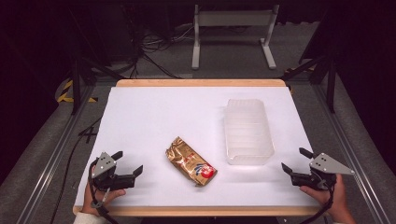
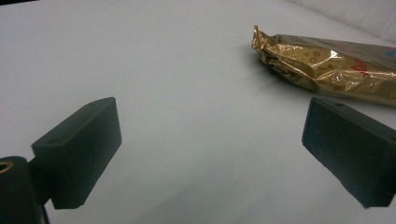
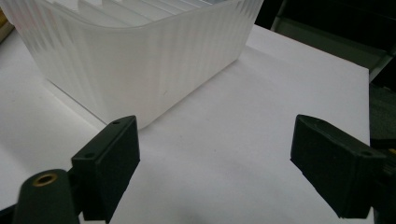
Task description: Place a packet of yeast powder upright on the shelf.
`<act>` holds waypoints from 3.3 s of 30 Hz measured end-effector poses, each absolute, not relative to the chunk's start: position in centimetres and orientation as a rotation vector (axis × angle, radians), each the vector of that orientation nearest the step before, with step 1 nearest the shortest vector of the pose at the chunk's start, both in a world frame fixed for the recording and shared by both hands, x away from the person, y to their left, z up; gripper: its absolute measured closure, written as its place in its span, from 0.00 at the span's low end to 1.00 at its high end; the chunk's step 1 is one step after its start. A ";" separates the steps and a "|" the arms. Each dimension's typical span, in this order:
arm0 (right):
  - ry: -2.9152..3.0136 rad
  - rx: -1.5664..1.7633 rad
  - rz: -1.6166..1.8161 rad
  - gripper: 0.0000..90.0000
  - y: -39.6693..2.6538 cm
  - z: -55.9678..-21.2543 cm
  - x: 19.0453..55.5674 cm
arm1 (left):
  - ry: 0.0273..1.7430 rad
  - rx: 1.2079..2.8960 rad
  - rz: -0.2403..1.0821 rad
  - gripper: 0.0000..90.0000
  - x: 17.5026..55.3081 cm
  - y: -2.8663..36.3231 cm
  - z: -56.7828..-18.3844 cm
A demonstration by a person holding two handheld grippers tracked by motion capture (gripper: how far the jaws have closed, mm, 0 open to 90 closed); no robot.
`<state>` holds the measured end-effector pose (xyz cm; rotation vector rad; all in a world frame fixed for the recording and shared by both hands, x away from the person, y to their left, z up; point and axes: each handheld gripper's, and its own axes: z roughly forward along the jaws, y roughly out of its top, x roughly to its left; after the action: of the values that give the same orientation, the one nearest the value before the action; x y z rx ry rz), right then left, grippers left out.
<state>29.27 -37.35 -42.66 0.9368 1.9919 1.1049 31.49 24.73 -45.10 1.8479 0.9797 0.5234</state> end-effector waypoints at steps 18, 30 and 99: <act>2.006 0.936 1.051 0.19 -37.0 -42.8 28.8 | 0.908 1.919 0.388 0.18 32.0 23.0 -44.7; 2.024 0.923 1.041 0.19 -36.8 -42.9 28.9 | 0.941 1.908 0.243 0.21 35.1 20.5 -44.8; 2.023 0.969 1.086 0.19 -37.0 -42.8 28.9 | 0.673 1.714 0.235 0.98 34.5 13.8 -36.8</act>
<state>28.94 -37.05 -42.80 0.9694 2.0228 1.0859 34.48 13.79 -36.78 1.7135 0.6732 0.2348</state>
